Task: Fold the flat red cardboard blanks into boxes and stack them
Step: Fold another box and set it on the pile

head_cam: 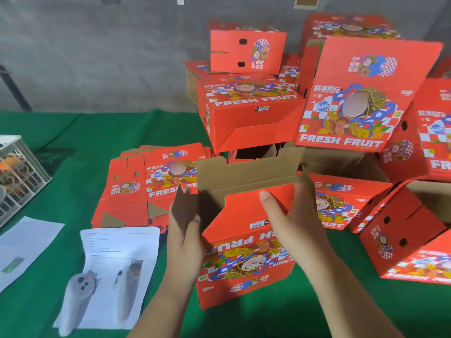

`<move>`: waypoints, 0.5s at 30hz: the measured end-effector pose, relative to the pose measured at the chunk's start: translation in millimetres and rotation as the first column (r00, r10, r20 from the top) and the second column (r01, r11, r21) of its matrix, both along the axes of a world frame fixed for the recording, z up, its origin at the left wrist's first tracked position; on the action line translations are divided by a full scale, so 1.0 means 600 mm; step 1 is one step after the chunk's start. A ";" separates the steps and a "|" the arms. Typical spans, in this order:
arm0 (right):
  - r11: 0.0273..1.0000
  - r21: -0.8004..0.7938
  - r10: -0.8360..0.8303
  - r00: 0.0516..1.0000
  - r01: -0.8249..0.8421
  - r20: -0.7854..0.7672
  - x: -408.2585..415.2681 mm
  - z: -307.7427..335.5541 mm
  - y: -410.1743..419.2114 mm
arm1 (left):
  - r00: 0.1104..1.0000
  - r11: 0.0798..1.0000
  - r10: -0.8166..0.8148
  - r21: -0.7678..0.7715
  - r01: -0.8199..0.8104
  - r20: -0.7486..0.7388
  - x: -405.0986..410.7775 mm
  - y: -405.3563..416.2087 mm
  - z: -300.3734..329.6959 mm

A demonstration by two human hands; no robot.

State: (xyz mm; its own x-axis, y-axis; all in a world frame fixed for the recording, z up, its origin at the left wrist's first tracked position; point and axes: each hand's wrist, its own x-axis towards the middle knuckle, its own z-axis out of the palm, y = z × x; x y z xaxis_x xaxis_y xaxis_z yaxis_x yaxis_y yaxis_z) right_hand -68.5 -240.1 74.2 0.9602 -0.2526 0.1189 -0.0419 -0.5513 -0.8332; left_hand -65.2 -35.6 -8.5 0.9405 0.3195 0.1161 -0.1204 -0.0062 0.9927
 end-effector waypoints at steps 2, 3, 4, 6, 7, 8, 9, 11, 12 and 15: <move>0.997 0.066 -0.027 0.999 0.026 0.020 -0.005 0.002 0.011 | 0.998 0.984 -0.050 -0.172 0.041 -0.047 -0.012 -0.007 -0.007; 0.996 0.083 -0.039 0.999 0.036 0.033 -0.006 0.000 0.018 | 0.997 0.974 -0.072 -0.219 0.062 -0.042 -0.017 -0.008 -0.009; 0.994 0.099 -0.051 0.997 0.046 0.053 -0.006 -0.003 0.025 | 0.995 0.968 -0.094 -0.238 0.084 -0.030 -0.019 -0.008 -0.009; 0.987 0.149 -0.069 0.993 0.054 0.093 -0.007 -0.009 0.043 | 0.990 0.960 -0.137 -0.252 0.126 -0.028 -0.020 -0.008 0.000; 0.985 0.166 -0.069 0.992 0.052 0.102 -0.007 -0.013 0.051 | 0.987 0.957 -0.158 -0.249 0.149 -0.020 -0.019 -0.007 0.006; 0.985 0.166 -0.065 0.993 0.048 0.099 -0.007 -0.017 0.057 | 0.986 0.961 -0.166 -0.224 0.161 -0.004 -0.019 -0.007 0.013; 0.987 0.157 -0.057 0.994 0.043 0.089 -0.006 -0.019 0.060 | 0.990 0.975 -0.140 -0.169 0.140 0.013 -0.018 -0.008 0.021; 0.987 0.162 -0.030 0.997 0.019 0.065 -0.005 -0.021 0.059 | 0.999 0.999 -0.025 -0.033 0.027 0.033 -0.017 -0.012 0.034; 0.983 0.184 0.001 0.998 -0.013 0.064 -0.005 -0.021 0.059 | 0.999 0.999 0.030 0.019 -0.031 0.044 -0.015 -0.016 0.040; 0.969 0.171 0.167 0.983 -0.179 0.081 -0.023 -0.033 0.079 | 0.993 0.995 0.087 0.037 -0.090 0.079 -0.019 -0.039 0.064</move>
State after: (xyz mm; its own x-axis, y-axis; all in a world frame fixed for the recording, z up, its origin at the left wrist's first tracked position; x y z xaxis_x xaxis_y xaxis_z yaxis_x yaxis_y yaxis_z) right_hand -82.0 -192.8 54.6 0.9827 -0.1063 0.1514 0.0991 -0.3888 -0.9160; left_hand -76.7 -59.2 30.0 0.8963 0.3947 0.2022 -0.1941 -0.0607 0.9791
